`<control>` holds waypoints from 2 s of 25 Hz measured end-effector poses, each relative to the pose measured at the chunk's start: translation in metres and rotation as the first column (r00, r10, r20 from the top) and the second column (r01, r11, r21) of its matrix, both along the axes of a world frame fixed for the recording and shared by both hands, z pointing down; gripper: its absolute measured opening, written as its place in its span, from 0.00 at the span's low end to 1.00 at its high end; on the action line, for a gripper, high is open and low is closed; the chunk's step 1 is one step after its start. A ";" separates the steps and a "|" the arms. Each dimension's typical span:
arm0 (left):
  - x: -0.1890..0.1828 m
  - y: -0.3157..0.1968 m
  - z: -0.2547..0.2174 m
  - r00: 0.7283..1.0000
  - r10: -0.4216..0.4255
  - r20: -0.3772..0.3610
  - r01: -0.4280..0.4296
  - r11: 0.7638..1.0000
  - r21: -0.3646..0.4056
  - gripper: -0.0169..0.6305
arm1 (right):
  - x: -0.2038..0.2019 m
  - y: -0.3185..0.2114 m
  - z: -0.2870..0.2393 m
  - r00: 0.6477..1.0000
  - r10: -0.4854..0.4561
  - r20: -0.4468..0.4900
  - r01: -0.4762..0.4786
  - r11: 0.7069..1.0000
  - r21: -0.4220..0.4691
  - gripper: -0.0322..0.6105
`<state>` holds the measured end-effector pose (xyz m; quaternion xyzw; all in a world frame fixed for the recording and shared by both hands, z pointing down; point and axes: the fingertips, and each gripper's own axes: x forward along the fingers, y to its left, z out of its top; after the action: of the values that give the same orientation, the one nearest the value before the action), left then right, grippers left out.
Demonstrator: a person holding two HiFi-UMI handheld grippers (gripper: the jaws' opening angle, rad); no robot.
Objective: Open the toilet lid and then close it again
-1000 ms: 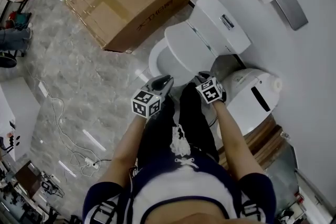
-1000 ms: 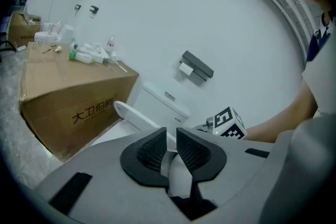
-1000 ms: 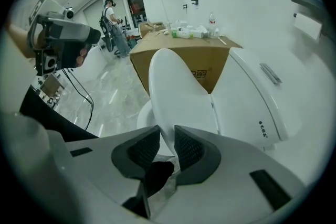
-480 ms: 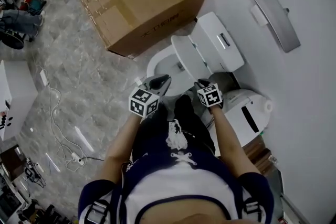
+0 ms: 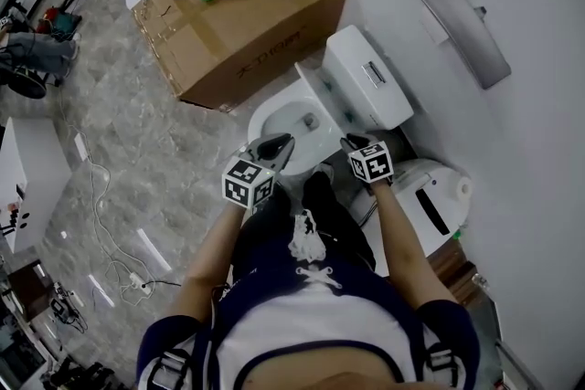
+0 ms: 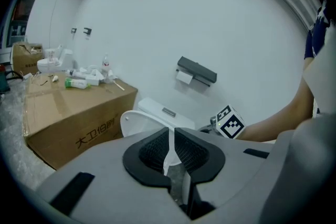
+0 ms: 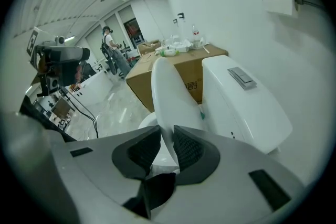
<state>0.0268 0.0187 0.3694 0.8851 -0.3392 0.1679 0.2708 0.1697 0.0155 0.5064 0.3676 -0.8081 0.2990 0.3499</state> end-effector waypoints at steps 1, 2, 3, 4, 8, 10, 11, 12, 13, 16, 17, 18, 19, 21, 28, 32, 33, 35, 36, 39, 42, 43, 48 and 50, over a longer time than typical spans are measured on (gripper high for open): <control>0.005 -0.001 0.000 1.000 -0.002 0.000 0.002 1.000 0.003 0.08 | 0.005 -0.003 -0.001 1.000 0.000 0.004 0.000 1.000 0.003 0.16; 0.010 -0.002 0.000 1.000 -0.004 -0.001 0.004 1.000 0.004 0.08 | 0.009 -0.006 -0.002 1.000 -0.001 0.007 0.000 1.000 0.006 0.16; 0.015 -0.003 0.001 1.000 -0.008 -0.004 0.008 1.000 0.004 0.08 | 0.014 -0.008 -0.002 1.000 -0.002 0.010 0.001 1.000 0.008 0.16; 0.019 -0.004 0.001 1.000 -0.014 -0.011 0.014 1.000 0.002 0.08 | 0.018 -0.011 -0.003 1.000 -0.002 0.012 0.002 1.000 0.009 0.16; 0.032 -0.009 -0.001 0.998 -0.044 -0.036 0.044 0.999 0.003 0.08 | 0.033 -0.021 -0.007 1.000 -0.002 0.016 0.001 1.000 0.018 0.15; 0.037 -0.009 -0.001 0.998 -0.053 -0.038 0.054 0.998 0.010 0.08 | 0.040 -0.025 -0.008 1.000 -0.007 0.014 0.007 1.000 0.024 0.15; 0.040 -0.008 -0.001 0.998 -0.058 -0.038 0.059 0.998 0.013 0.08 | 0.043 -0.026 -0.009 1.000 -0.011 0.012 0.011 1.000 0.026 0.15; 0.042 -0.008 0.001 0.997 -0.063 -0.039 0.064 0.998 0.014 0.08 | 0.046 -0.028 -0.008 1.000 -0.015 0.009 0.015 0.999 0.029 0.14; 0.045 -0.009 0.002 0.997 -0.068 -0.041 0.069 0.998 0.015 0.08 | 0.048 -0.030 -0.008 1.000 -0.020 0.005 0.020 0.999 0.032 0.14; 0.052 -0.009 0.003 0.996 -0.078 -0.048 0.079 0.997 0.018 0.08 | 0.056 -0.036 -0.008 1.000 -0.030 -0.005 0.030 0.999 0.038 0.13; 0.054 -0.008 0.004 0.996 -0.080 -0.050 0.081 0.997 0.018 0.08 | 0.058 -0.037 -0.008 0.999 -0.032 -0.008 0.032 0.999 0.039 0.13; 0.055 -0.007 0.005 0.995 -0.081 -0.050 0.082 0.997 0.017 0.08 | 0.061 -0.038 -0.009 0.999 -0.031 -0.011 0.032 0.999 0.040 0.13; 0.057 -0.006 0.006 0.995 -0.081 -0.049 0.082 0.997 0.016 0.08 | 0.063 -0.040 -0.009 0.999 -0.030 -0.014 0.030 0.999 0.041 0.13; 0.060 -0.005 0.008 0.996 -0.081 -0.047 0.082 0.997 0.014 0.08 | 0.068 -0.043 -0.009 1.000 -0.025 -0.015 0.026 0.999 0.044 0.13; 0.069 -0.006 0.014 0.996 -0.075 -0.043 0.076 0.997 0.020 0.08 | 0.080 -0.052 -0.008 0.999 -0.022 -0.030 0.024 0.998 0.064 0.12; 0.074 -0.009 0.014 0.996 -0.078 -0.031 0.080 0.996 0.042 0.07 | 0.086 -0.057 -0.007 0.999 -0.022 -0.040 0.025 0.997 0.076 0.12; 0.075 -0.010 0.015 0.996 -0.081 -0.028 0.082 0.995 0.047 0.06 | 0.088 -0.058 -0.007 0.999 -0.021 -0.043 0.025 0.997 0.080 0.12; 0.077 -0.010 0.014 0.996 -0.087 -0.022 0.088 0.995 0.056 0.05 | 0.092 -0.060 -0.007 0.999 -0.019 -0.048 0.023 0.996 0.088 0.11; 0.078 -0.011 0.014 0.996 -0.088 -0.021 0.089 0.994 0.059 0.05 | 0.094 -0.061 -0.007 0.998 -0.018 -0.052 0.023 0.996 0.092 0.11; 0.083 -0.012 0.013 0.996 -0.084 -0.018 0.085 0.994 0.071 0.04 | 0.098 -0.065 -0.008 0.998 -0.017 -0.063 0.023 0.995 0.098 0.11; 0.088 -0.012 0.010 0.997 -0.074 -0.020 0.075 0.994 0.084 0.04 | 0.100 -0.066 -0.006 0.998 -0.012 -0.070 0.019 0.995 0.102 0.11; 0.090 -0.012 0.010 0.997 -0.068 -0.022 0.070 0.994 0.085 0.04 | 0.100 -0.066 -0.006 0.997 -0.008 -0.071 0.016 0.995 0.103 0.11; 0.096 -0.012 0.008 0.999 -0.047 -0.016 0.048 0.995 0.091 0.04 | 0.104 -0.068 -0.005 0.991 -0.011 -0.133 0.028 0.991 0.129 0.11; 0.097 -0.012 0.006 0.999 -0.041 -0.012 0.042 0.995 0.092 0.04 | 0.105 -0.070 -0.005 0.987 -0.009 -0.163 0.033 0.989 0.145 0.11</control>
<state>0.1239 0.0063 0.3758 0.8903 -0.3635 0.1419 0.2348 0.2744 -0.0543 0.5016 0.4068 -0.8009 0.2038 0.3893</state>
